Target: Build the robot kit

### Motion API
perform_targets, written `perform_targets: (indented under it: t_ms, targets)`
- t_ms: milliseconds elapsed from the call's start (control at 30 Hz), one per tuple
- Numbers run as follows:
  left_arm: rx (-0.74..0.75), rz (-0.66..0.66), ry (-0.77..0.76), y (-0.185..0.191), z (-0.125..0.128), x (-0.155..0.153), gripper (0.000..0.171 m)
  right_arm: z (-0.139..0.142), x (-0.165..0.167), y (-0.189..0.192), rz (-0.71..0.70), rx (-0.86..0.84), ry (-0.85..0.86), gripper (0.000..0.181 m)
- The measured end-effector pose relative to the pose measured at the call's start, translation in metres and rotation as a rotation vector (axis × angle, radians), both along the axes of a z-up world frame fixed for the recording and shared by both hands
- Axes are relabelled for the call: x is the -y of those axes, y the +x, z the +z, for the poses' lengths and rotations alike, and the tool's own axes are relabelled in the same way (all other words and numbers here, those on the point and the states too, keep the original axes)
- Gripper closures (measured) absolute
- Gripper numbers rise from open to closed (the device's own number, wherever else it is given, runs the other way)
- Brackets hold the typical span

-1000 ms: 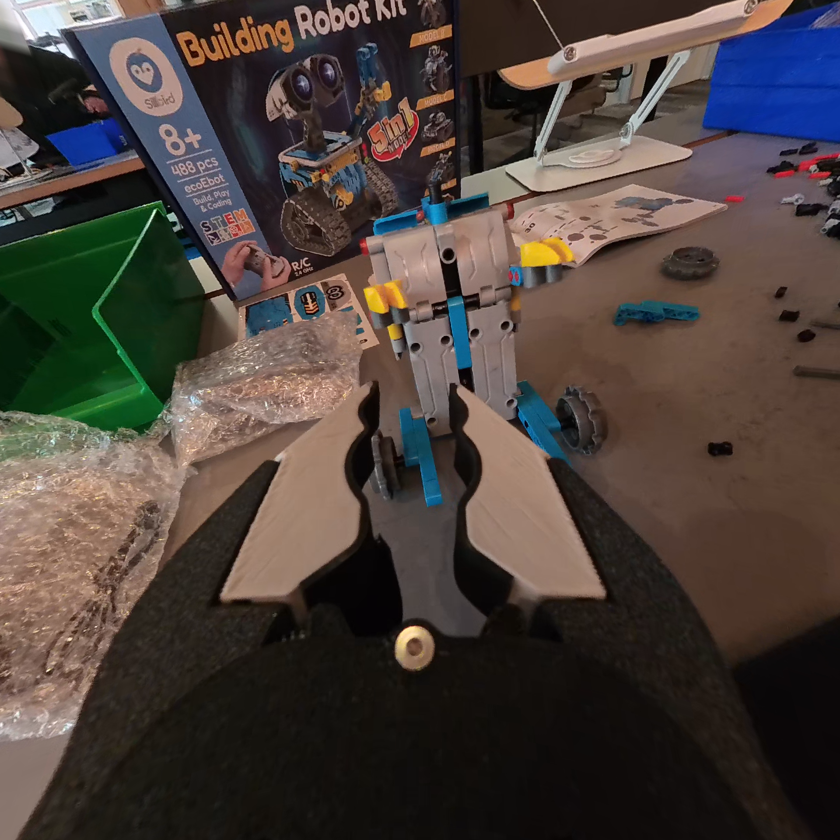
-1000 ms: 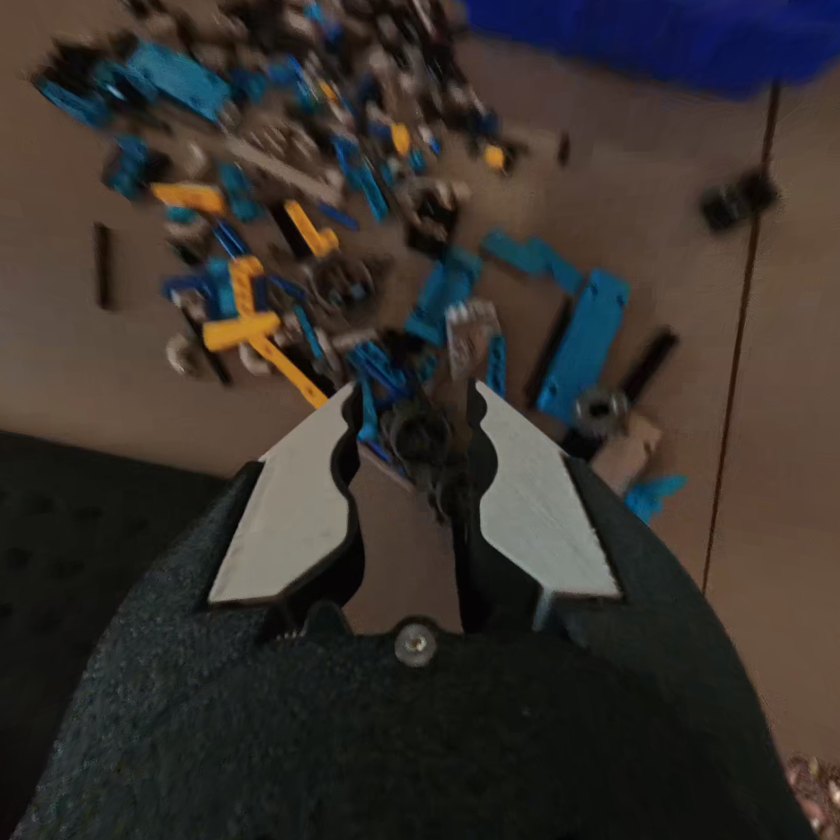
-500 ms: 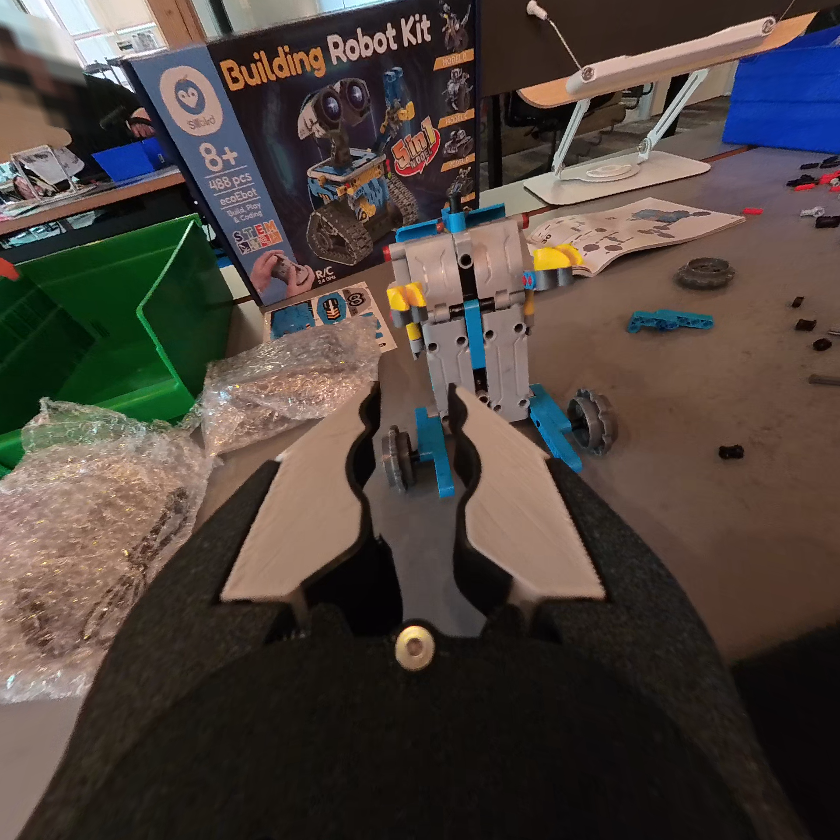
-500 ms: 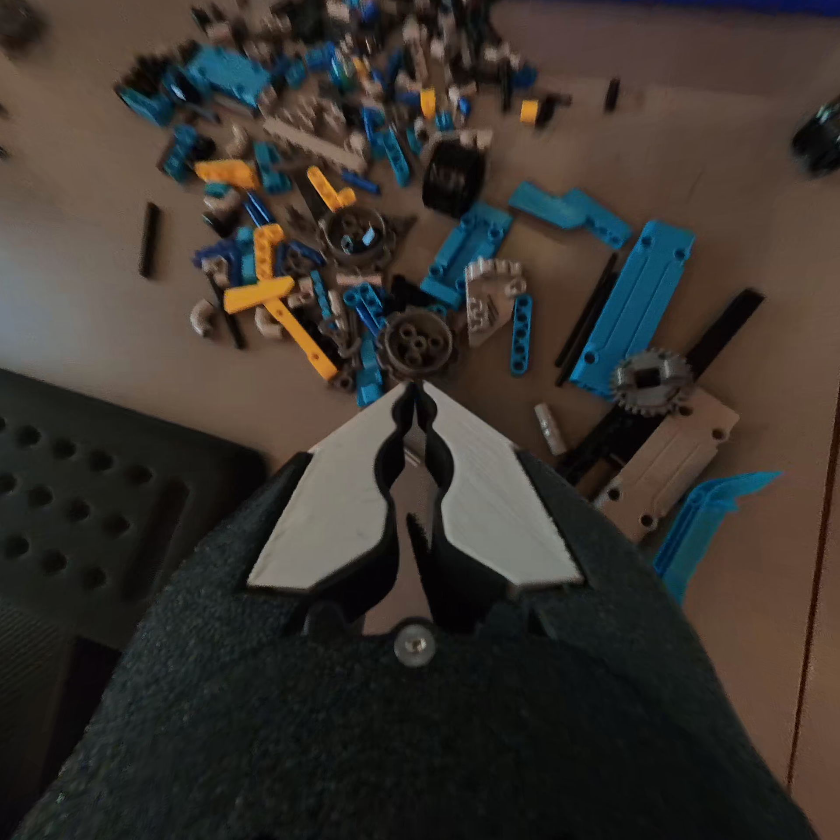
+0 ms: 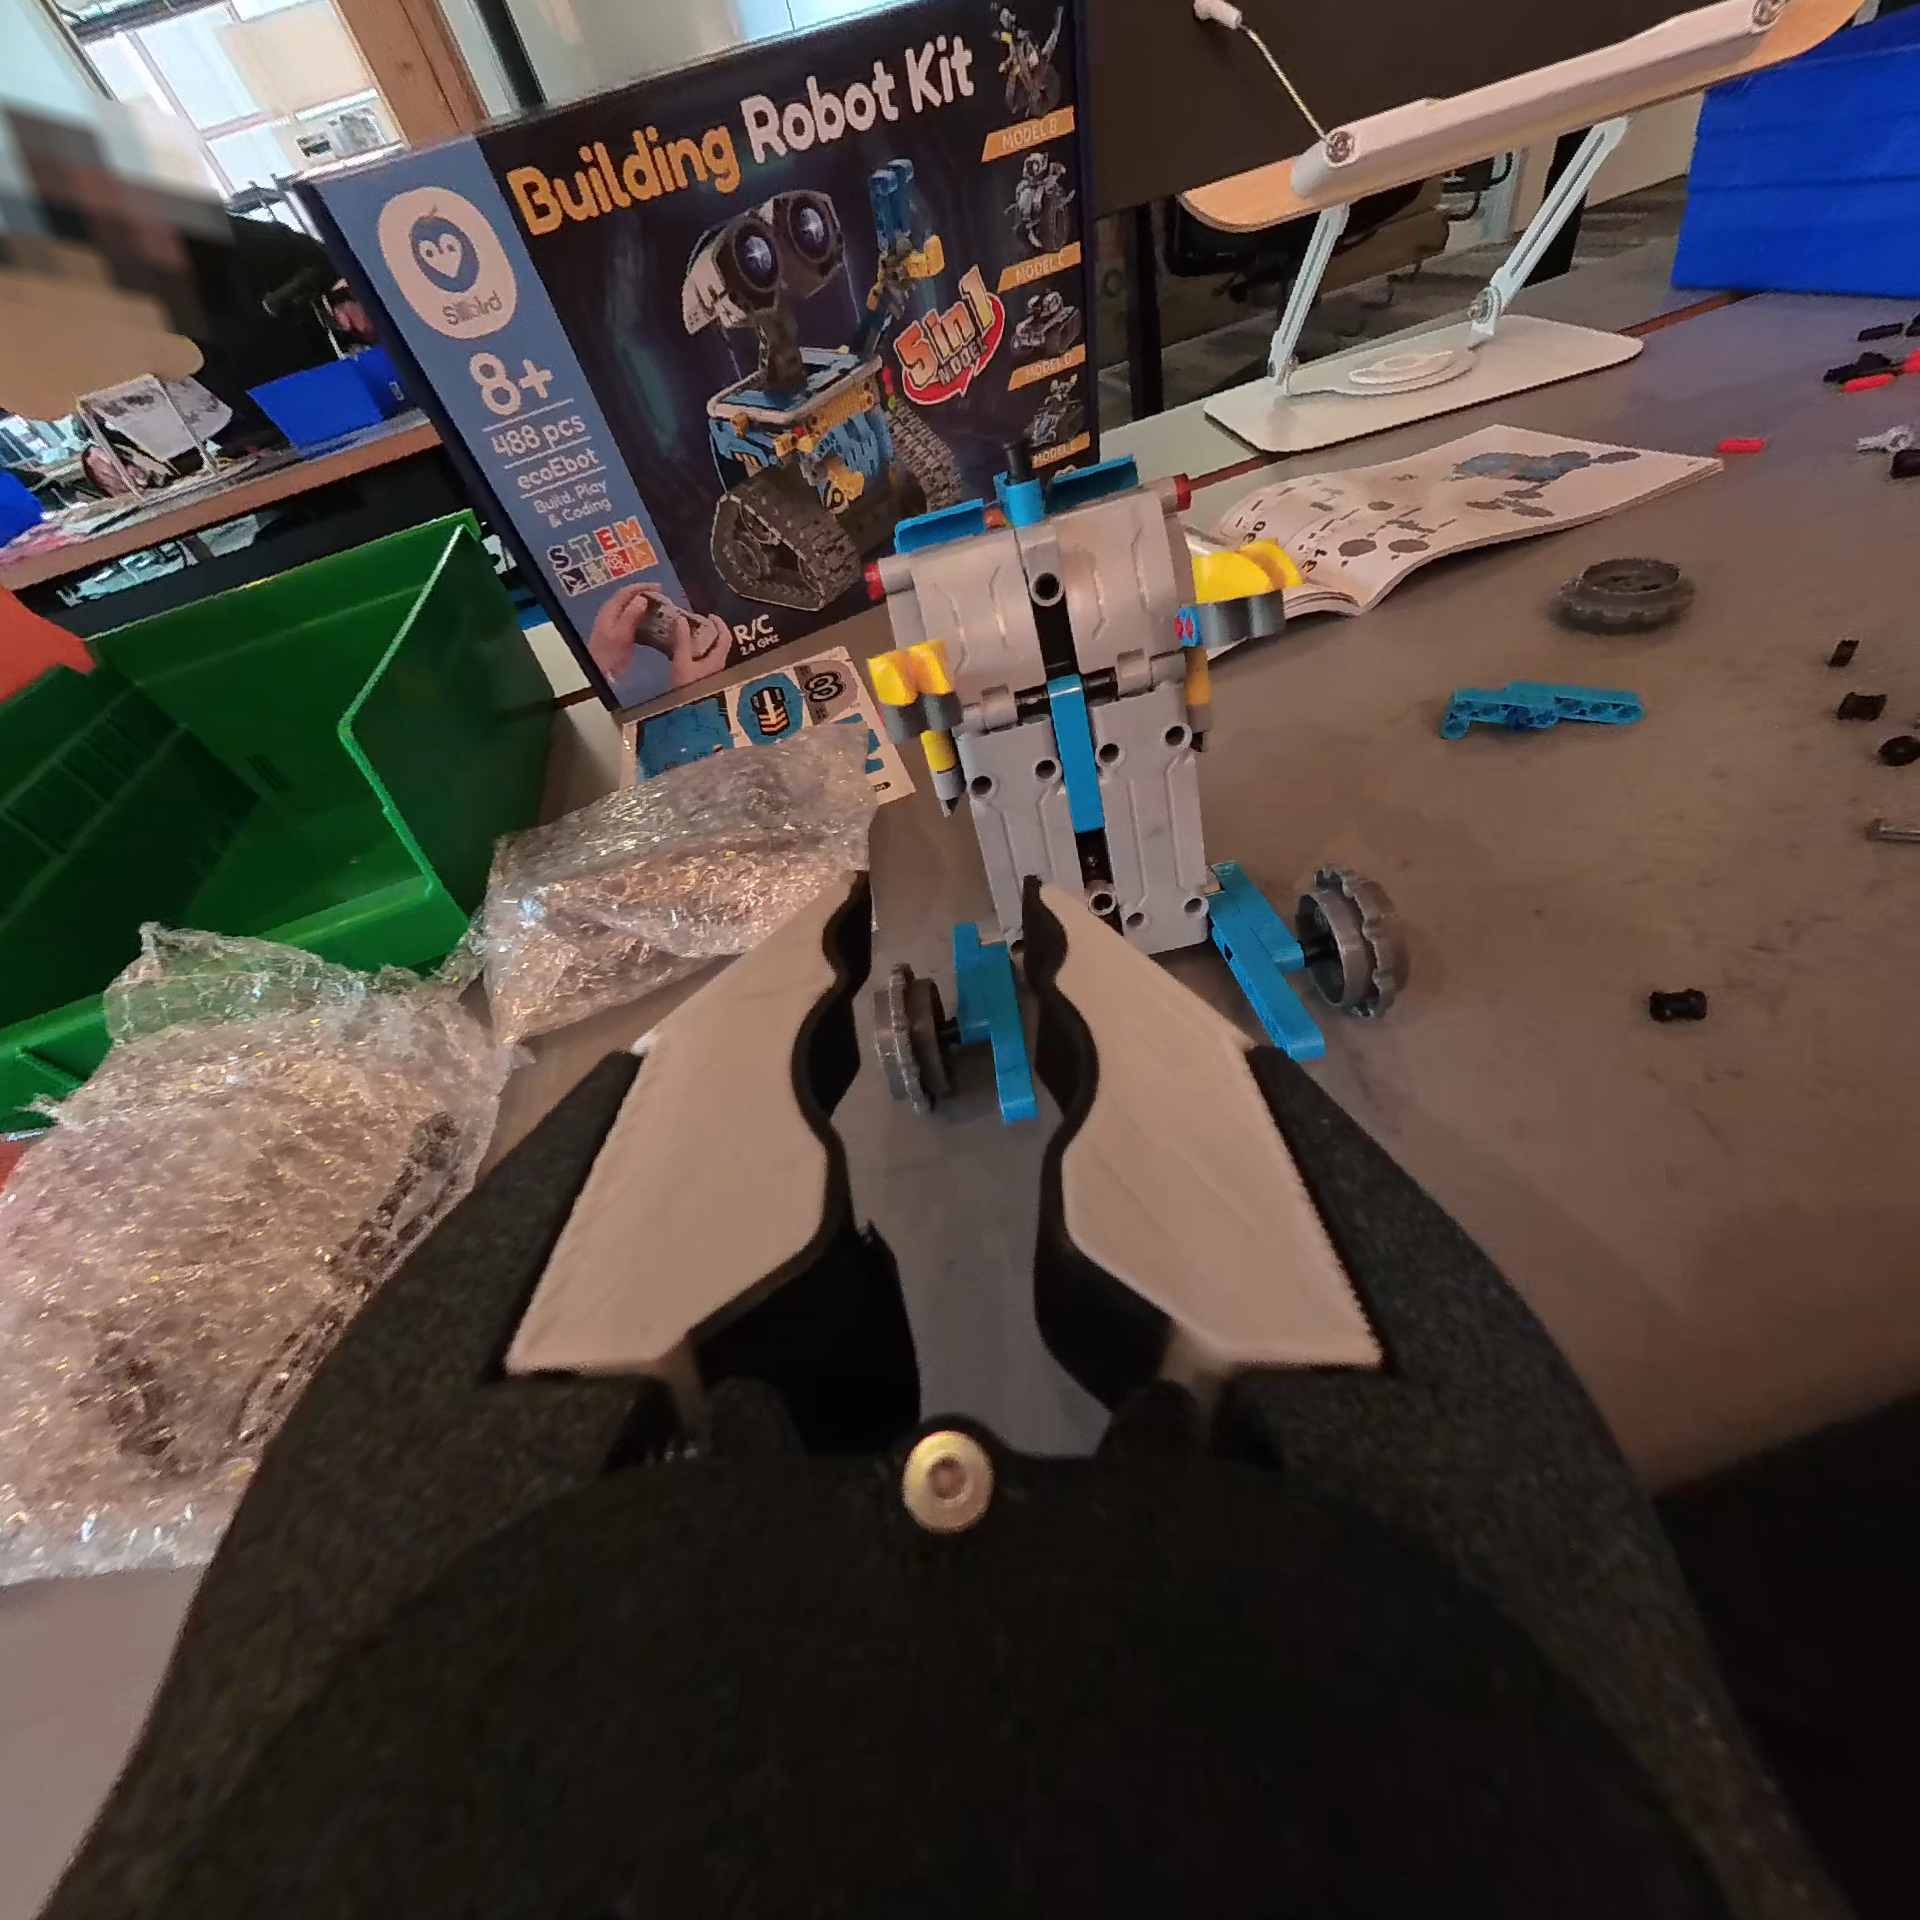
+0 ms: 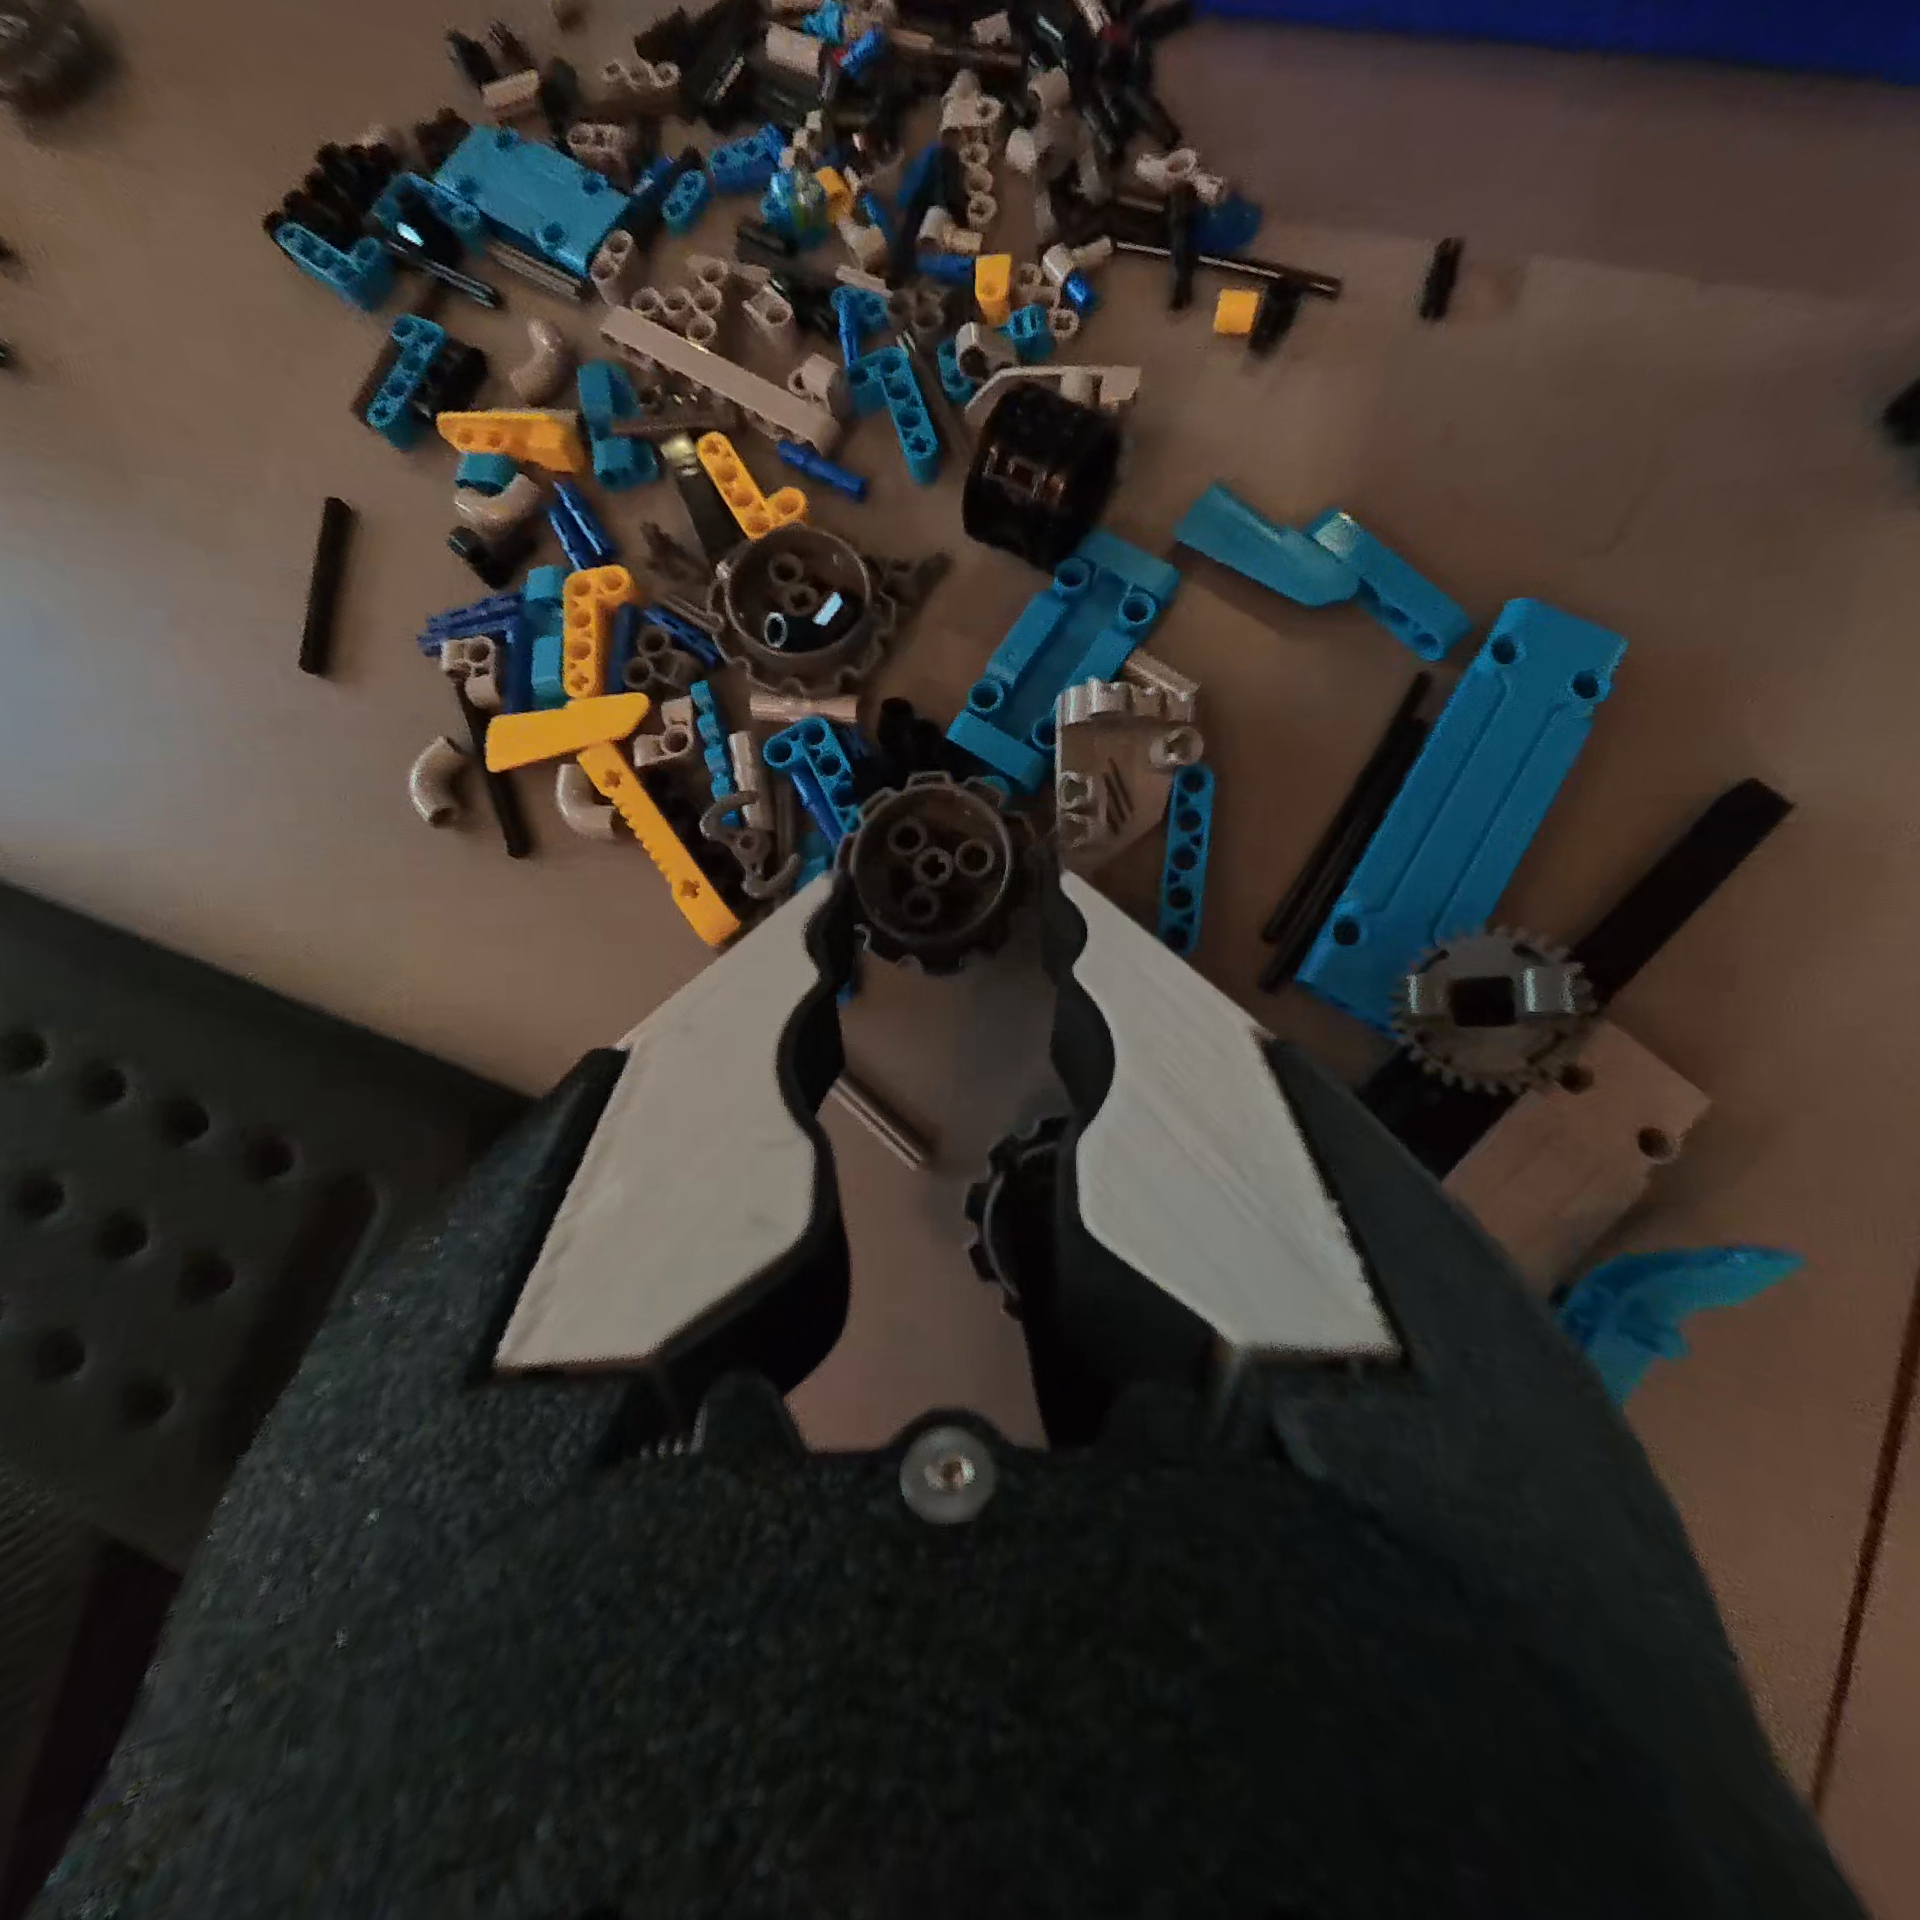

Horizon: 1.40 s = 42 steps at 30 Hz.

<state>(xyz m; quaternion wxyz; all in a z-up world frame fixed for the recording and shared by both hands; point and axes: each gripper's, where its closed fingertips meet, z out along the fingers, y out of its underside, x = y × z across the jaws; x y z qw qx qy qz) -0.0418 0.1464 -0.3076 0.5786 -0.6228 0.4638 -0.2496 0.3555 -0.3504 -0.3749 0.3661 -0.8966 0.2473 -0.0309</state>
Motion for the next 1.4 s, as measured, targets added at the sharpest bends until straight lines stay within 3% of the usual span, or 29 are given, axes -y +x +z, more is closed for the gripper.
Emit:
perform_targets:
  t_ms: [100,200,333,500,600,700,833,900,1067,1200,1300,1400]
  targets:
    - [0.015,0.006,-0.006,-0.003,0.002,0.0,0.143,0.008,-0.001,0.003,0.008,0.019,0.009,0.146]
    - [0.028,0.014,-0.017,-0.005,0.003,-0.002,0.143,0.039,-0.02,-0.008,0.039,0.007,0.114,0.146]
    - [0.039,0.023,-0.032,-0.006,0.004,-0.004,0.143,0.077,-0.098,-0.062,0.243,0.109,0.125,0.146]
    - [0.037,0.019,-0.038,-0.005,0.004,-0.004,0.144,0.048,-0.205,-0.088,0.437,0.531,-0.36,0.145]
    - [0.024,0.009,-0.031,-0.003,0.003,-0.002,0.144,0.029,-0.238,-0.09,0.593,0.674,-0.745,0.145]
    - [0.014,-0.005,-0.023,0.0,0.003,0.0,0.144,0.012,-0.251,-0.101,0.743,0.583,-1.045,0.145]
    - [-0.002,-0.025,-0.013,0.003,0.001,0.004,0.144,0.002,-0.244,-0.123,0.744,0.222,-1.346,0.145]
    - [-0.015,-0.03,0.001,0.002,-0.001,0.006,0.144,-0.003,-0.252,-0.116,0.751,0.18,-1.427,0.145]
    - [-0.017,-0.038,0.022,-0.002,0.0,0.012,0.144,-0.011,-0.304,-0.109,0.805,0.203,-1.256,0.129]
    - [-0.034,-0.033,0.033,-0.001,-0.002,0.012,0.143,0.008,-0.321,-0.112,0.844,0.214,-1.015,0.126]
    - [-0.039,-0.03,0.044,-0.001,-0.002,0.012,0.144,0.029,-0.328,-0.109,0.79,0.174,-0.672,0.137]
    - [-0.014,-0.008,0.043,-0.005,0.005,0.01,0.144,0.057,-0.34,-0.111,0.67,0.117,-0.187,0.14]
